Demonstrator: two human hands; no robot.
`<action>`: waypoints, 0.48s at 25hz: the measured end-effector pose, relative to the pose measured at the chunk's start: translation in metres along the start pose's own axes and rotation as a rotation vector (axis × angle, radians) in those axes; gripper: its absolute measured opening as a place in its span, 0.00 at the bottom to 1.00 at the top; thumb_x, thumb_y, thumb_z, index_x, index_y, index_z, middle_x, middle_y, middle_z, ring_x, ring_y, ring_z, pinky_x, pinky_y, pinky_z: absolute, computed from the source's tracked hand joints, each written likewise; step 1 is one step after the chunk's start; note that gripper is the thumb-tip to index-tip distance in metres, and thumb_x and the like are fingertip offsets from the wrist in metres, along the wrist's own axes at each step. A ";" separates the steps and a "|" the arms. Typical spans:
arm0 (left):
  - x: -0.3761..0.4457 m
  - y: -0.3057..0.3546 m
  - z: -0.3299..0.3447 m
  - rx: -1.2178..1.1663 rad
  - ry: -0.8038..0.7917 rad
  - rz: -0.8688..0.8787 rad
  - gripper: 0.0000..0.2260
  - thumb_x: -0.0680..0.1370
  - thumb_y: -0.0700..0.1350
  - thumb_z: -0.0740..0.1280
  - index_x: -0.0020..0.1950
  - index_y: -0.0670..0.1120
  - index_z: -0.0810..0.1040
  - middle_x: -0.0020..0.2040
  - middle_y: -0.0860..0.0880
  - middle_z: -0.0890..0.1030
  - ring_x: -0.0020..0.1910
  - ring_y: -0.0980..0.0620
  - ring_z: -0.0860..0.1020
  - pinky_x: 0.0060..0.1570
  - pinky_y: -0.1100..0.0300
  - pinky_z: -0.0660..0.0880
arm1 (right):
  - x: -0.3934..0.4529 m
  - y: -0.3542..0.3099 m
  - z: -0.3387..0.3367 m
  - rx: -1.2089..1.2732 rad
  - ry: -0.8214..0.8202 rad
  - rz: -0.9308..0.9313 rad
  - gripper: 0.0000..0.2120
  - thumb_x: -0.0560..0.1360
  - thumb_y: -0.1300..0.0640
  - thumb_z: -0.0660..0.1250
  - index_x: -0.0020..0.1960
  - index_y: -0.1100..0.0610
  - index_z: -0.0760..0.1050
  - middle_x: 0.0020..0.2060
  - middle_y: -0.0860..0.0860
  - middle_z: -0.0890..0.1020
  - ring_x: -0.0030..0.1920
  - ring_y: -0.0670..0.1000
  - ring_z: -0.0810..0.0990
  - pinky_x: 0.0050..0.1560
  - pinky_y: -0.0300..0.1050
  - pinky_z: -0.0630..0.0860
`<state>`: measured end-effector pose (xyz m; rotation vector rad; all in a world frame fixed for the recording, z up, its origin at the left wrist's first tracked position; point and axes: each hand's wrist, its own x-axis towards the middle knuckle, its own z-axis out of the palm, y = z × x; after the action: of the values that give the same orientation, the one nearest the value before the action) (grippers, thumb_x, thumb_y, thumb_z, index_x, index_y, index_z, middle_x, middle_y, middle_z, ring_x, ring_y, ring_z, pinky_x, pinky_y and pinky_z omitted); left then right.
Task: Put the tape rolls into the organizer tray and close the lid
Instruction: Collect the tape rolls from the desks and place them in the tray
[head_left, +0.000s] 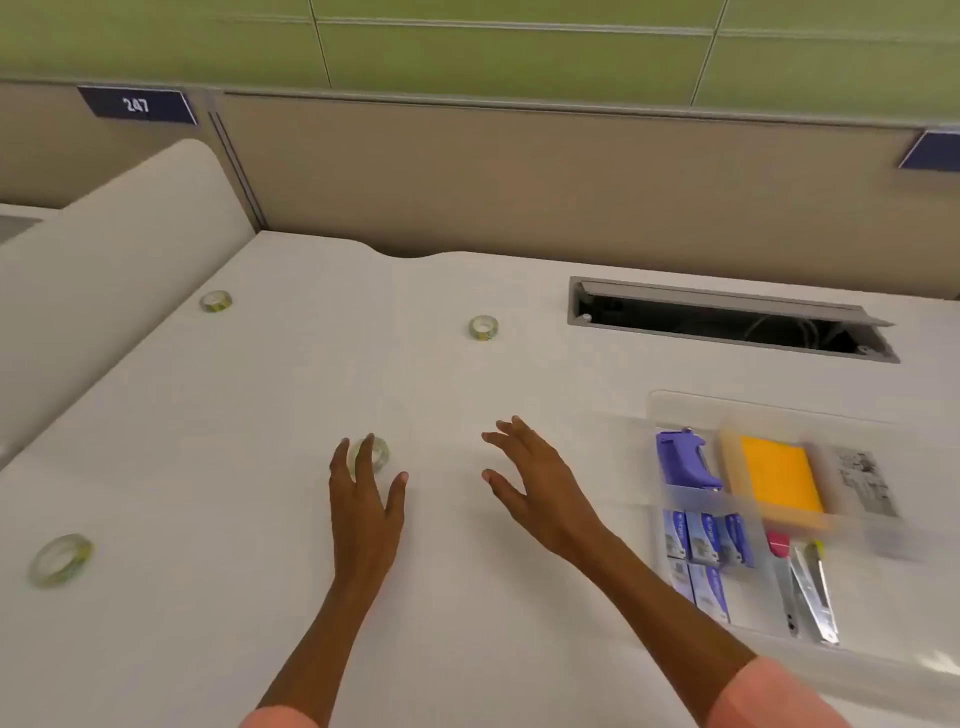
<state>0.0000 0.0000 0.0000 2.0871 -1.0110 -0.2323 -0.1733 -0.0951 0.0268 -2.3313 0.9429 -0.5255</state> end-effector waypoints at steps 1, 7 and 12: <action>0.008 -0.008 -0.002 -0.007 0.031 -0.026 0.25 0.75 0.44 0.66 0.70 0.44 0.62 0.71 0.39 0.62 0.70 0.40 0.63 0.67 0.44 0.65 | 0.009 -0.003 0.011 0.011 -0.018 0.016 0.20 0.78 0.50 0.59 0.69 0.50 0.64 0.73 0.49 0.64 0.75 0.48 0.57 0.72 0.42 0.56; 0.031 -0.040 -0.008 0.007 0.026 -0.115 0.25 0.73 0.42 0.69 0.68 0.42 0.65 0.64 0.39 0.72 0.64 0.41 0.69 0.65 0.47 0.63 | 0.054 -0.026 0.072 0.061 -0.132 0.009 0.20 0.76 0.59 0.61 0.68 0.53 0.66 0.69 0.52 0.70 0.69 0.51 0.67 0.68 0.44 0.64; 0.034 -0.043 -0.010 -0.055 -0.015 -0.059 0.23 0.73 0.40 0.68 0.67 0.45 0.67 0.61 0.43 0.76 0.62 0.44 0.71 0.62 0.52 0.62 | 0.074 -0.039 0.101 0.112 -0.141 -0.023 0.23 0.74 0.61 0.64 0.68 0.55 0.66 0.66 0.52 0.73 0.65 0.52 0.69 0.64 0.38 0.63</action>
<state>0.0523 -0.0027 -0.0186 2.0703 -0.9427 -0.3032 -0.0491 -0.0897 -0.0155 -2.2483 0.8013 -0.4058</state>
